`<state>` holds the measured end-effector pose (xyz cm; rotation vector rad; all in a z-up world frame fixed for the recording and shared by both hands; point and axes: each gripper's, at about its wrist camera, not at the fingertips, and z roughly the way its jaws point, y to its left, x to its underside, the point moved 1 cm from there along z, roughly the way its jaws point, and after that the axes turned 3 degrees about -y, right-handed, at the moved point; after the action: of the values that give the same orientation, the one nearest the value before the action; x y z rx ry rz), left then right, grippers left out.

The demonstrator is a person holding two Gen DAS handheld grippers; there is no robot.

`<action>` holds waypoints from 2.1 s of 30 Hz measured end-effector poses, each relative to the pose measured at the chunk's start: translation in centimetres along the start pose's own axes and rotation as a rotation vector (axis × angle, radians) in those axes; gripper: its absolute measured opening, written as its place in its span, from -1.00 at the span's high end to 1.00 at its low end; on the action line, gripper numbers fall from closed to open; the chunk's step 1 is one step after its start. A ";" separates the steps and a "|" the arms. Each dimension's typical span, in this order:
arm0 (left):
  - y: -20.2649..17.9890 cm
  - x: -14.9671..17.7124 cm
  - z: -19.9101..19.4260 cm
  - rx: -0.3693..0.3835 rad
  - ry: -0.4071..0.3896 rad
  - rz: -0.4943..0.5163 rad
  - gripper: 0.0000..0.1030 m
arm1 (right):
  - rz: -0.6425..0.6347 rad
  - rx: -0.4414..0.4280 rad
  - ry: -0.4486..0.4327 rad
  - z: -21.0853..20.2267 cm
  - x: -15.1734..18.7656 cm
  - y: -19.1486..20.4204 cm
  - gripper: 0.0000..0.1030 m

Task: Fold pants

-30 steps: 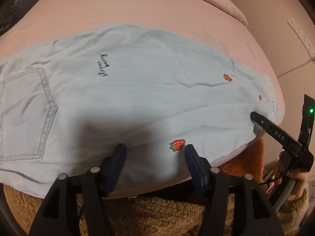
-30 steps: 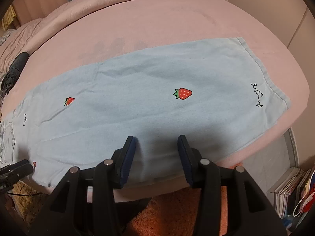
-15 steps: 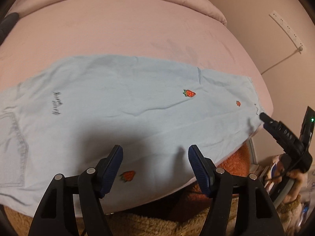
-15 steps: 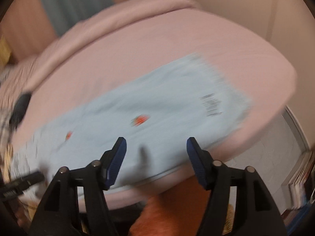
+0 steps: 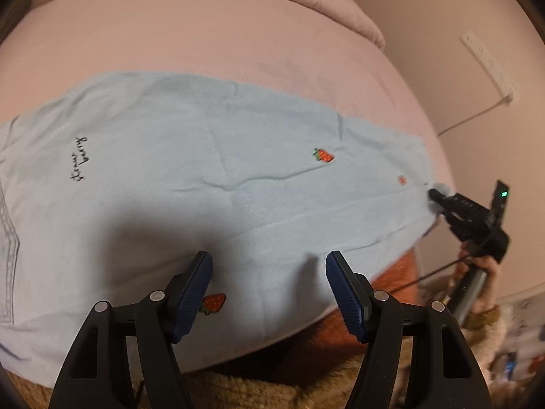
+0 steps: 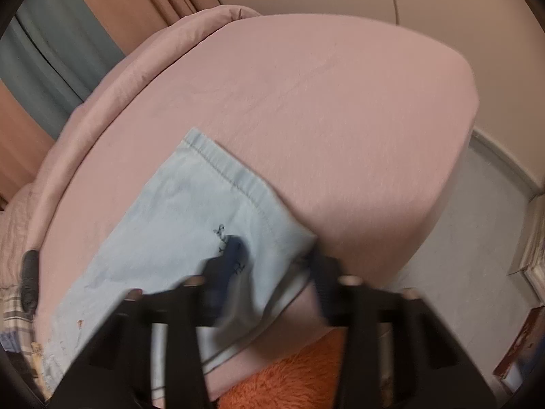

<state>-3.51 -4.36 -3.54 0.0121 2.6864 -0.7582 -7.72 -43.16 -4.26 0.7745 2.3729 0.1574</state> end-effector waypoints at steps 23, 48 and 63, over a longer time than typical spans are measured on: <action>11.9 0.4 -7.0 0.109 -0.188 -0.338 -0.33 | -0.888 -0.433 0.338 -1.4 22.5 32.4 0.66; 8.6 -2.5 -4.5 -0.111 -0.152 -0.044 0.76 | -0.891 -0.584 0.328 -3.1 23.0 35.9 0.46; 8.5 -2.8 -4.1 -0.074 -0.128 -0.058 0.58 | -0.743 -0.363 0.222 -3.0 16.9 30.2 -0.20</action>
<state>-1.33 5.20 -3.64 -0.1282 2.6008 -0.6529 -5.31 -8.62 -2.04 -0.3215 2.5655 0.3543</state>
